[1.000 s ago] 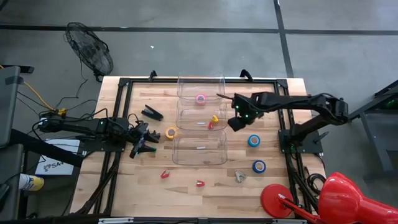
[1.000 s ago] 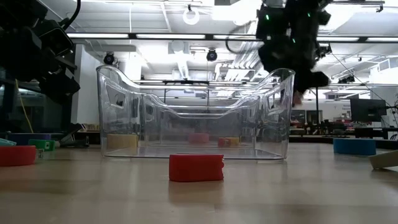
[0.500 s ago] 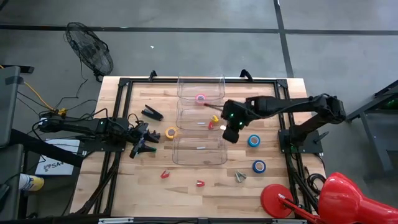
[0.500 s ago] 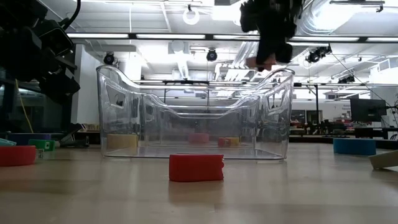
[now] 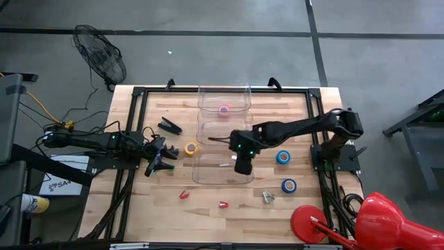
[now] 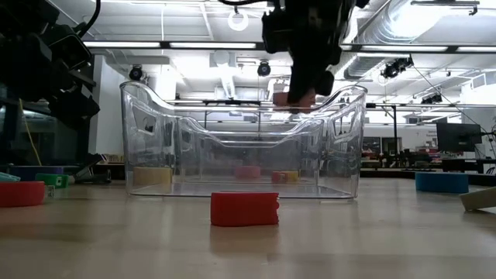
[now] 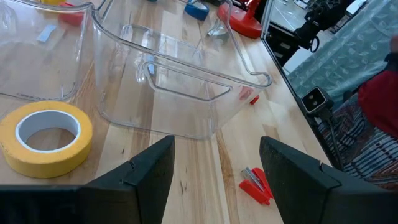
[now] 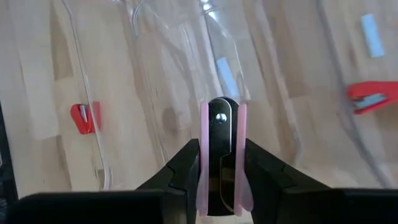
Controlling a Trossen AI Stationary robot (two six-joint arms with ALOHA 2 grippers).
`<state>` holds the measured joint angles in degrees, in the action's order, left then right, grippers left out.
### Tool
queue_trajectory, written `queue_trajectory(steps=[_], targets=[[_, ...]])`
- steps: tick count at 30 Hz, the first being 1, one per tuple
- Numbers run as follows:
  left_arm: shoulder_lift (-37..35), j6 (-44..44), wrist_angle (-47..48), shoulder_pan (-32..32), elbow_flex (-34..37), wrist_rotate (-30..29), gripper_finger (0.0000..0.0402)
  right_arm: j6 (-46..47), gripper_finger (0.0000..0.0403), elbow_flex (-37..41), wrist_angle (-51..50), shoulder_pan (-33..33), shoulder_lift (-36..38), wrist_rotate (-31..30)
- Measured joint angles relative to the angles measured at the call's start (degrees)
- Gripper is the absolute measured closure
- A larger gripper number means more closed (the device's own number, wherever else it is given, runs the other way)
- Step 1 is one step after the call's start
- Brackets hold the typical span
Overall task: Pick and place Stapler, Stapler remover, tape
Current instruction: Put the pink staple remover into the bottom transparent bin, then put the blue tape into the top transparent bin
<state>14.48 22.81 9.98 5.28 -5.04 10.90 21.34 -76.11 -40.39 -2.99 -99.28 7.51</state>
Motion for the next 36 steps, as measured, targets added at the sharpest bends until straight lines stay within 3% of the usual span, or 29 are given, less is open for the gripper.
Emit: queue_trajectory(steps=[19,36], targets=[[0.00,0.00,0.00,0.01,-0.01,0.00,0.0170,0.64,0.0311,-0.03,1.93,-2.98,-7.61,-2.75],[0.00,0.00,0.00,0.02,0.00,0.00,0.0170,0.66,0.0212,0.09,1.90,-3.14,-6.72,-0.80]])
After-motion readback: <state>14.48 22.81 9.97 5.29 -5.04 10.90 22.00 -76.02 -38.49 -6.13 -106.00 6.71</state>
